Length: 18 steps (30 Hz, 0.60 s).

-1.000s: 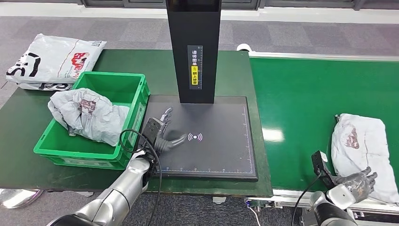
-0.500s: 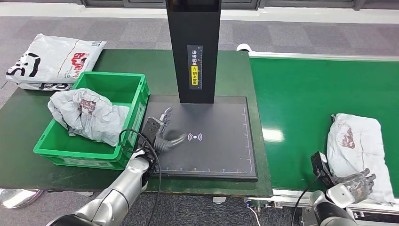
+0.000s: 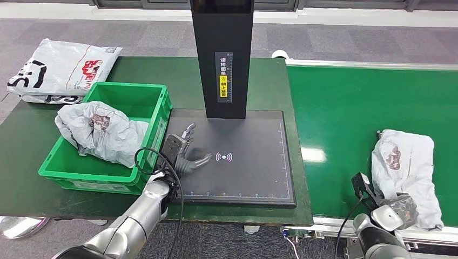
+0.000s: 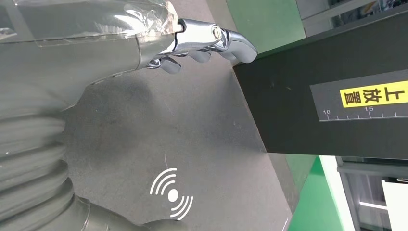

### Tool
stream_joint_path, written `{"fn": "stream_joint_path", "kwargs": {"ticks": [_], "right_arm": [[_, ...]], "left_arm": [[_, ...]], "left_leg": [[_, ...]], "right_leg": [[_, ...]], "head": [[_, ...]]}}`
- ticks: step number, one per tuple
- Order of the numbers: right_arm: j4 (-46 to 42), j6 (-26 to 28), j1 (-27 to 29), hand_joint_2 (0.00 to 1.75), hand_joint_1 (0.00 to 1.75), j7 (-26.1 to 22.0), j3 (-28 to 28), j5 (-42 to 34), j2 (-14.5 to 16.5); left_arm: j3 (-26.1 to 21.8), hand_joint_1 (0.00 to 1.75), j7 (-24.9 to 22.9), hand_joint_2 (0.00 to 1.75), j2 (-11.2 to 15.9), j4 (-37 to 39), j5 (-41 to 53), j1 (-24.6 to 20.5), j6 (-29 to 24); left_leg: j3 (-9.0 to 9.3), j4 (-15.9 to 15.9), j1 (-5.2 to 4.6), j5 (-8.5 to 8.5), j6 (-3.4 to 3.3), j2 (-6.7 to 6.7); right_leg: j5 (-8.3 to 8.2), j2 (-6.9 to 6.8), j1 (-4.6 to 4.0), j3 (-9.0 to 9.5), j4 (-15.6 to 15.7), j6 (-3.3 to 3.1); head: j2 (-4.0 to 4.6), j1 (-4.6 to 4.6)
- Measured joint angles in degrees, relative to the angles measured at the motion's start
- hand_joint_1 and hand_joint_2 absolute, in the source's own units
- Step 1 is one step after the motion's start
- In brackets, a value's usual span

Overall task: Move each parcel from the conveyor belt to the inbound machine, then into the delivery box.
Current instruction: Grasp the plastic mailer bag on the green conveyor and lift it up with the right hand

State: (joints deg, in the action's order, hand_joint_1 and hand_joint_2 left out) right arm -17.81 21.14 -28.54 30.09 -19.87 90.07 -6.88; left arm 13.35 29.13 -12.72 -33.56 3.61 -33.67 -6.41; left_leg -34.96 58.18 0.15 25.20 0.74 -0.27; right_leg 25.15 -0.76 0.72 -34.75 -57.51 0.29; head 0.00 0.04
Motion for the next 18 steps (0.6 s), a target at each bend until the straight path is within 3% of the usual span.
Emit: {"fn": "stream_joint_path", "kwargs": {"ticks": [18], "right_arm": [[0.0, 2.7, -0.6, 1.75, 1.75, -1.9, 0.1, 0.0, 1.0]], "left_arm": [[-0.2, 0.0, 0.1, 1.75, 0.0, -0.3, 0.3, 0.6, -0.8]], "left_leg": [[0.0, 0.0, 0.0, 0.0, 0.0, 0.01]], "right_leg": [[0.0, -0.01, 0.0, 0.0, 0.0, 0.01]], "head": [[0.0, 0.0]]}}
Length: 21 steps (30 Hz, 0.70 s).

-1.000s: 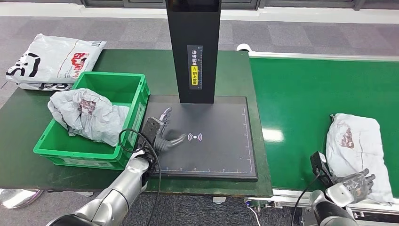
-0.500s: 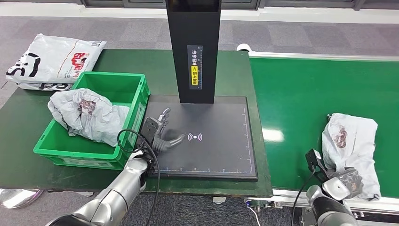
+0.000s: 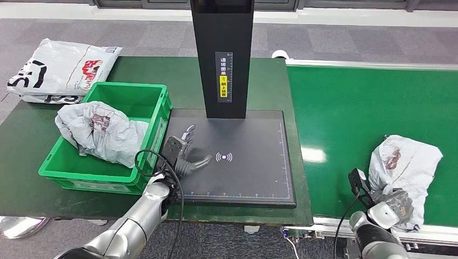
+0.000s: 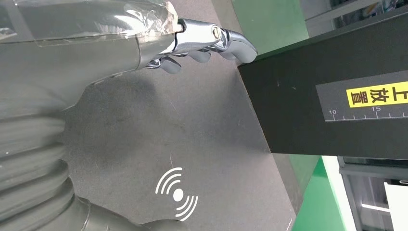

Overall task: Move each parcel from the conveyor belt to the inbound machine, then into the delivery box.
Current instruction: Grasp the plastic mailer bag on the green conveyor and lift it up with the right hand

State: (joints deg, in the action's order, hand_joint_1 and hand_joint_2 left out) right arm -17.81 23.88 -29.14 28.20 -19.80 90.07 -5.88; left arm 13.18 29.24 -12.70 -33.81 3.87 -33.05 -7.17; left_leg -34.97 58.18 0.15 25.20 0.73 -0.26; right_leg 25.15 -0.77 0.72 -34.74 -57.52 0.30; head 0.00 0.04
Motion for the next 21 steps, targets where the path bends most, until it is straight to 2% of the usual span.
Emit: {"fn": "stream_joint_path", "kwargs": {"ticks": [5, 7, 8, 9, 11, 12, 13, 14, 17, 21], "right_arm": [[0.0, 0.1, 0.0, 1.75, 1.75, -0.1, 0.0, 0.0, 0.0], [-0.1, 2.9, 0.1, 1.75, 1.75, -2.4, 0.0, -0.5, 0.1], [-1.2, 6.2, 0.4, 1.75, 1.75, -5.7, 0.0, -1.4, 0.5], [-5.0, 10.2, 1.1, 1.75, 1.75, -11.7, 0.0, -3.2, 1.6], [-20.1, 15.7, 3.2, 1.75, 1.75, -31.3, 0.0, -10.3, 6.9], [-27.9, 16.5, 4.1, 1.75, 1.75, -40.2, 0.2, -13.7, 9.9], [-33.4, 16.5, 4.8, 1.75, 1.75, -46.7, 0.5, -16.4, 12.5], [-36.3, 16.5, 5.3, 1.75, 1.75, -49.1, 1.2, -17.5, 14.1], [-42.1, 16.5, 6.8, 1.75, 1.75, -50.6, 5.4, -19.2, 17.7], [-44.0, 16.4, 7.4, 1.75, 1.75, -47.4, 14.4, -25.5, 19.8]], "left_arm": [[0.0, 0.0, 0.0, 1.75, 0.0, 0.0, 0.0, 0.0, 0.0], [-0.2, 0.0, -0.1, 1.75, 0.1, -0.2, 0.0, 0.1, -0.2], [-0.5, 0.0, -0.1, 1.75, 0.1, -0.6, 0.1, 0.3, -0.7], [-1.0, 0.0, -0.3, 1.75, 0.3, -1.4, 0.5, 0.8, -1.7], [-2.3, 0.0, -0.6, 1.75, 0.7, -3.4, 2.0, 2.0, -4.5], [-3.0, 0.0, -0.7, 1.75, 1.0, -4.3, 2.7, 2.4, -5.5], [-3.5, 0.0, -0.8, 1.75, 1.1, -4.7, 3.0, 2.5, -6.1], [-4.0, 0.0, -0.7, 1.75, 1.2, -4.9, 3.0, 2.5, -6.1], [-5.0, 0.0, -0.6, 1.75, 1.4, -5.3, 2.7, 2.5, -5.8], [-6.2, 0.0, -0.8, 1.75, 1.5, -5.9, -0.7, 2.5, -1.3]], "left_leg": [[0.0, 0.0, 0.0, 0.0, 0.0, 0.0], [-0.02, 0.0, 0.0, 0.0, 0.0, 0.02], [-0.03, 0.0, 0.0, 0.0, 0.0, 0.02], [-0.02, 0.0, 0.0, -0.01, 0.0, 0.01], [-0.02, 0.0, 0.05, -0.04, 0.04, 0.02], [-0.02, 0.0, 0.08, -0.06, 0.06, 0.03], [-0.03, 0.0, 0.11, -0.08, 0.08, 0.05], [-0.02, 0.0, 0.13, -0.09, 0.08, 0.05], [-0.02, 0.0, 0.16, -0.09, 0.09, 0.06], [-0.03, 0.0, 0.16, -0.1, 0.09, 0.03]], "right_leg": [[0.0, 0.0, 0.0, 0.0, 0.0, 0.0], [0.0, -0.01, 0.0, 0.01, 0.0, 0.0], [0.0, 0.0, 0.0, 0.01, 0.0, 0.0], [0.0, 0.01, -0.01, 0.0, 0.0, 0.0], [0.01, 0.01, -0.07, -0.02, 0.0, -0.01], [0.02, 0.0, -0.1, -0.03, 0.0, -0.02], [0.03, -0.03, -0.12, -0.03, 0.0, -0.03], [0.04, -0.04, -0.14, -0.03, 0.0, -0.03], [0.05, -0.04, -0.15, -0.02, 0.0, -0.05], [0.05, -0.02, -0.14, -0.02, 0.0, -0.05]], "head": [[0.0, 0.0], [0.0, 0.0], [0.0, 0.0], [0.0, 0.0], [0.0, 0.0], [0.0, 0.0], [0.0, 0.0], [0.0, 0.0], [0.0, 0.0], [0.0, 0.0]]}}
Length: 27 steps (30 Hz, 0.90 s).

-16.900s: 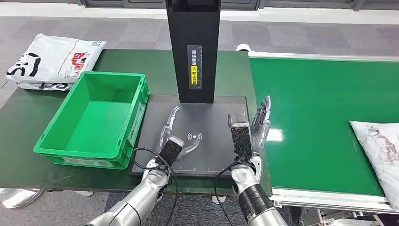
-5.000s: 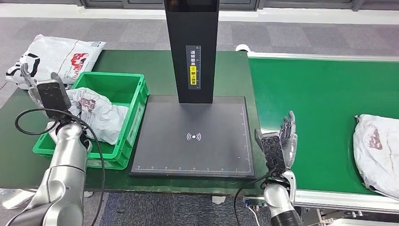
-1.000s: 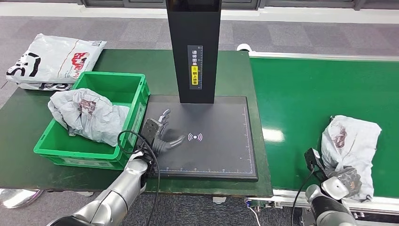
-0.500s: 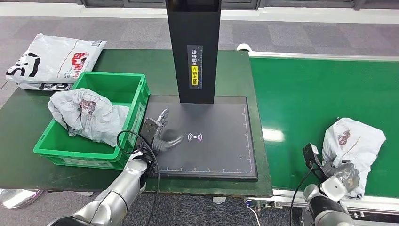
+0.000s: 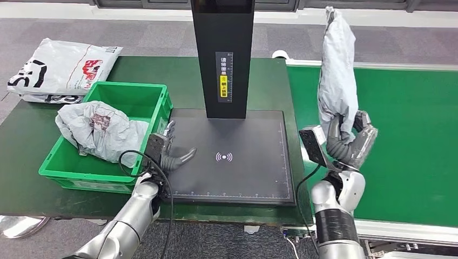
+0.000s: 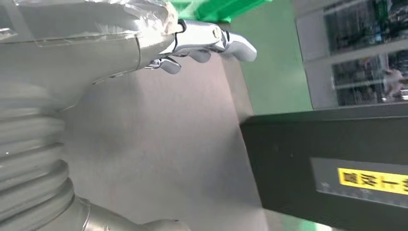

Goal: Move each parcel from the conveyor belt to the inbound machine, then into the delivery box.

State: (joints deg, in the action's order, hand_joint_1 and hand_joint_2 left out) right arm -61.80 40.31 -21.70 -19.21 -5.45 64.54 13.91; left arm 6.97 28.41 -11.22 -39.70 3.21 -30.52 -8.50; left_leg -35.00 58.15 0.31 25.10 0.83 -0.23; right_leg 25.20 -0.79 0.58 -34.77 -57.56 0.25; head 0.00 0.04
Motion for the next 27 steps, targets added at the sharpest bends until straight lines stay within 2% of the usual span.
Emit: {"fn": "stream_joint_path", "kwargs": {"ticks": [4, 9, 27], "right_arm": [[0.3, -0.1, 0.1, 1.75, 1.75, 2.1, 9.2, -4.1, 0.0], [0.4, -0.1, 0.1, 1.75, 1.75, 2.8, 13.9, -5.2, -0.1], [0.4, -0.1, 0.2, 1.75, 1.75, 3.0, 16.6, -5.3, -0.4]], "left_arm": [[-0.8, 0.0, 0.2, 1.75, 0.1, -0.5, -0.7, 0.0, 0.8], [-1.2, 0.0, 0.2, 1.75, 0.4, -0.8, -0.7, 0.1, 1.0], [-1.7, 0.0, 0.2, 1.75, 0.7, -1.2, -0.7, 0.1, 1.1]], "left_leg": [[0.0, 0.0, -0.03, -0.01, -0.01, 0.01], [-0.01, 0.0, -0.03, -0.01, -0.03, 0.06], [0.0, 0.0, -0.03, -0.01, -0.02, 0.05]], "right_leg": [[-0.02, -0.01, 0.03, -0.02, 0.0, 0.01], [-0.02, -0.04, 0.03, -0.01, 0.0, 0.01], [-0.01, -0.03, 0.02, -0.02, 0.0, 0.02]], "head": [[0.0, 0.0], [0.0, 0.0], [0.0, 0.0]]}}
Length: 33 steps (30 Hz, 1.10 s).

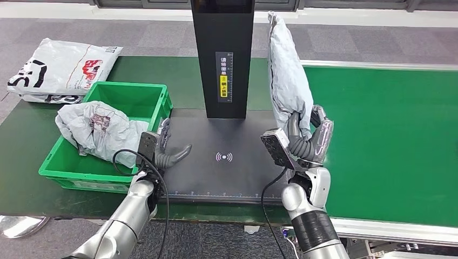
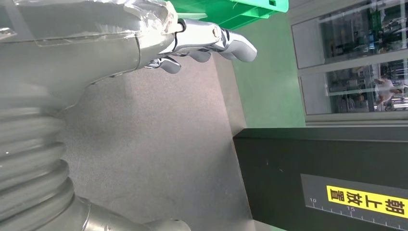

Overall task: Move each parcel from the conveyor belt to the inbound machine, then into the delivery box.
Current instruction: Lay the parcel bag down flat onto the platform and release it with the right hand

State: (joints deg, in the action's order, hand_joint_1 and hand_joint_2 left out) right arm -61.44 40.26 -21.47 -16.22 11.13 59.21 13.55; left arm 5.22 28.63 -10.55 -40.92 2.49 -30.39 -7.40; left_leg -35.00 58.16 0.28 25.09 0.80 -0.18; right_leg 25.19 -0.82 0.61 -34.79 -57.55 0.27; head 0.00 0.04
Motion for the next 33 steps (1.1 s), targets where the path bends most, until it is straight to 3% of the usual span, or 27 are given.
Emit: {"fn": "stream_joint_path", "kwargs": {"ticks": [24, 28, 30, 33], "right_arm": [[0.0, 0.0, 0.2, 1.75, 1.75, 0.0, 0.0, 0.0, 0.0], [0.1, -1.6, 0.2, 1.75, 0.0, 1.6, 0.2, 0.9, -0.1], [1.1, -9.8, 0.6, 1.75, 0.0, 7.6, 2.4, 2.5, -0.9], [3.4, -32.5, 2.2, 1.75, 0.0, 14.7, 9.1, 2.6, -3.1]], "left_arm": [[0.0, 0.0, 0.0, 1.75, 0.1, 0.0, 0.0, 0.0, 0.0], [0.0, 0.0, -0.2, 1.75, 0.2, 0.0, 0.1, 0.0, -0.1], [0.0, 0.0, -1.3, 1.75, 0.1, -0.2, 0.6, -0.3, -0.5], [0.0, 0.0, -3.1, 1.75, 0.2, -0.6, 1.1, -1.1, -1.0]], "left_leg": [[0.0, 0.0, 0.0, 0.0, 0.0, 0.0], [0.0, 0.0, 0.0, 0.0, 0.0, 0.01], [0.01, 0.0, 0.03, 0.01, 0.01, 0.03], [0.01, 0.0, 0.04, 0.01, 0.02, 0.0]], "right_leg": [[0.0, 0.0, 0.0, 0.0, 0.0, 0.0], [0.01, -0.01, 0.0, 0.0, 0.0, -0.01], [0.03, -0.01, -0.03, 0.02, 0.0, -0.02], [0.02, 0.01, -0.04, 0.0, 0.0, -0.01]], "head": [[0.0, 0.0], [0.0, 0.01], [0.0, 0.01], [0.0, 0.01]]}}
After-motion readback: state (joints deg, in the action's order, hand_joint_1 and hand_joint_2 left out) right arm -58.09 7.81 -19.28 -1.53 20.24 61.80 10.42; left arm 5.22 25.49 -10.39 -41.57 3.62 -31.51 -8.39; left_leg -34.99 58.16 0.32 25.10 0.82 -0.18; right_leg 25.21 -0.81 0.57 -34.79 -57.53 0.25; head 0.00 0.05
